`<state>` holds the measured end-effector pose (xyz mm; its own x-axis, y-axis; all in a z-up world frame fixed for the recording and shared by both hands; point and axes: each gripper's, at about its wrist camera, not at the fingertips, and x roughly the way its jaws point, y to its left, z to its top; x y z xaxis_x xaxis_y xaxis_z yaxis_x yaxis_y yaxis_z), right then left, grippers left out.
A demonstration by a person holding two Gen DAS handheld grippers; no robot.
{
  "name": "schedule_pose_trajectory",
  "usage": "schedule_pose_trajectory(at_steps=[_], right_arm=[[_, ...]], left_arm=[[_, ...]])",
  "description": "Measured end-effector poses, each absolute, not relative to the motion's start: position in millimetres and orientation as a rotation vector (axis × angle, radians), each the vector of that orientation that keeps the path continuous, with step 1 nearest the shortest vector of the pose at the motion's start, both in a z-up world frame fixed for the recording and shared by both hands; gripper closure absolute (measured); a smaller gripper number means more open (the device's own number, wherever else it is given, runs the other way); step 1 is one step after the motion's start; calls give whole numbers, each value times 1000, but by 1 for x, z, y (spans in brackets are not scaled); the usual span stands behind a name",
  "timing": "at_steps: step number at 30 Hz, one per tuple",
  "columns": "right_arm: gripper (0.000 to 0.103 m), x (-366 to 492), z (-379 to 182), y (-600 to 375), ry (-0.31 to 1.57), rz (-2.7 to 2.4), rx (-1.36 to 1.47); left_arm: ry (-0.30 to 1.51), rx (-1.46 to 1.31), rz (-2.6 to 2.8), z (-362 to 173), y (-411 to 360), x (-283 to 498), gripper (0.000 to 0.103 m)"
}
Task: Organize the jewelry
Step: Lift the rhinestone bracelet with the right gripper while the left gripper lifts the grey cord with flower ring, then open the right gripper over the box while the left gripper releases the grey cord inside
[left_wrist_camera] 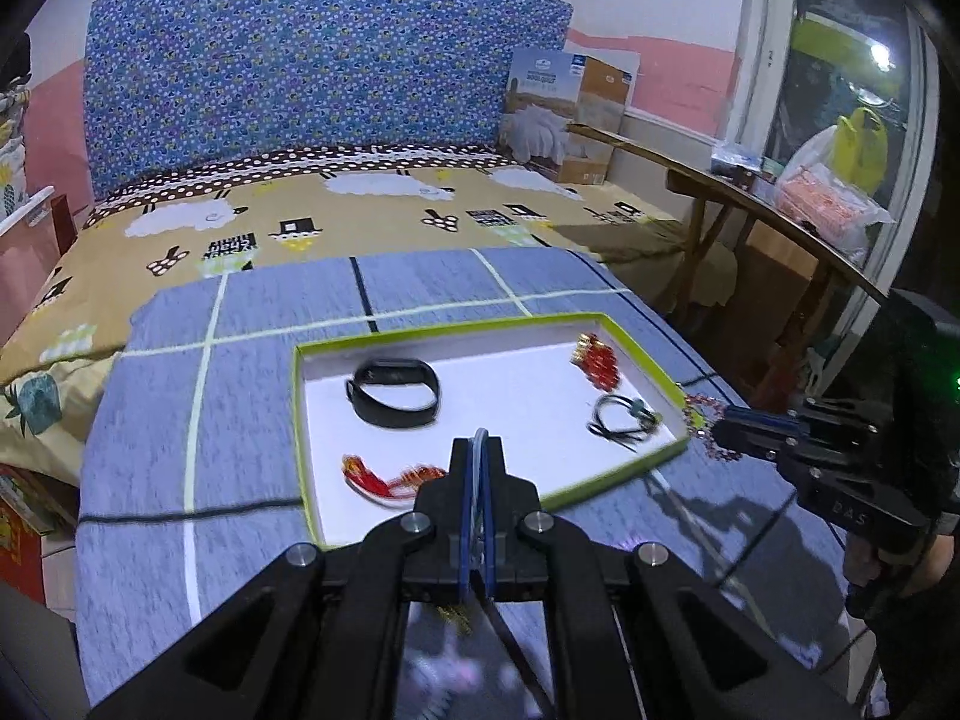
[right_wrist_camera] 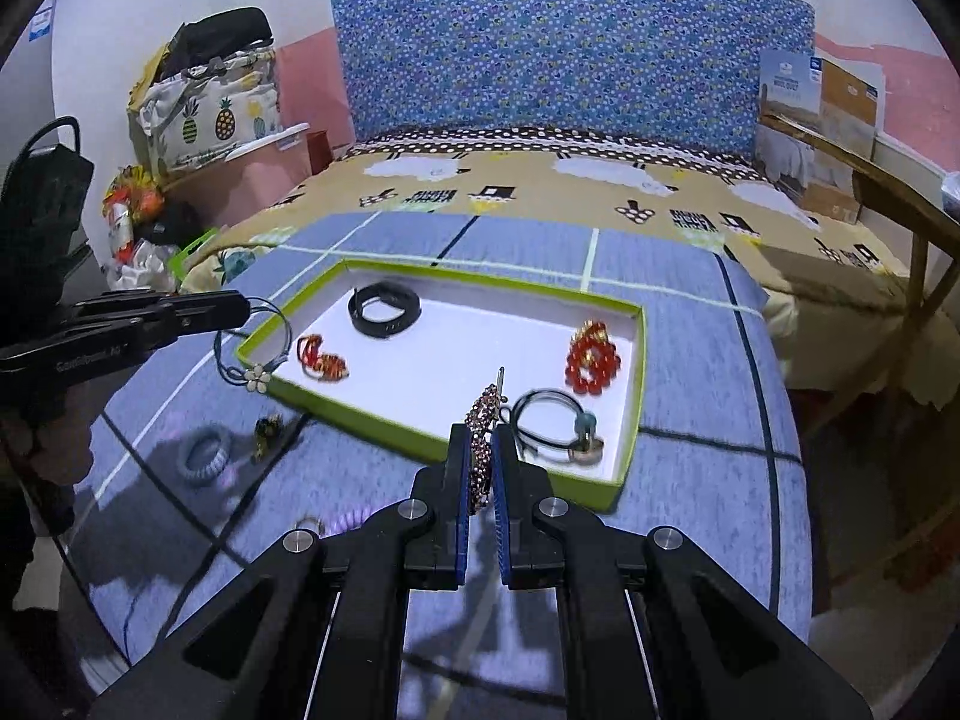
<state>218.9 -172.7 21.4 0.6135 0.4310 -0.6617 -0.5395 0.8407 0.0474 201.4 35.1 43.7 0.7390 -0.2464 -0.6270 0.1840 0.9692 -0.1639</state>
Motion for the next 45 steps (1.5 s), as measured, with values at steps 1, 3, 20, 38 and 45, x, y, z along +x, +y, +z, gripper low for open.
schedule_pose_trajectory(at_steps=[1,3,20,38,45], right_arm=[[96,224,21,-171,720,561,-162],[96,230,20,-168,724,561,-161],[96,293,-12,-151,816,531,-147],[95,321,-31,-152,870,484,-149],[86,312,-24,-152,848,499,-157]], left_arm=[[702,-94,-233,44,37,206,100],[707,-93,-226,44,42,216,100],[784,-74,-126,8,67,270,100],[758,-38,-85,2,69,271,79],[738,-26,-83,8,66,263,79]])
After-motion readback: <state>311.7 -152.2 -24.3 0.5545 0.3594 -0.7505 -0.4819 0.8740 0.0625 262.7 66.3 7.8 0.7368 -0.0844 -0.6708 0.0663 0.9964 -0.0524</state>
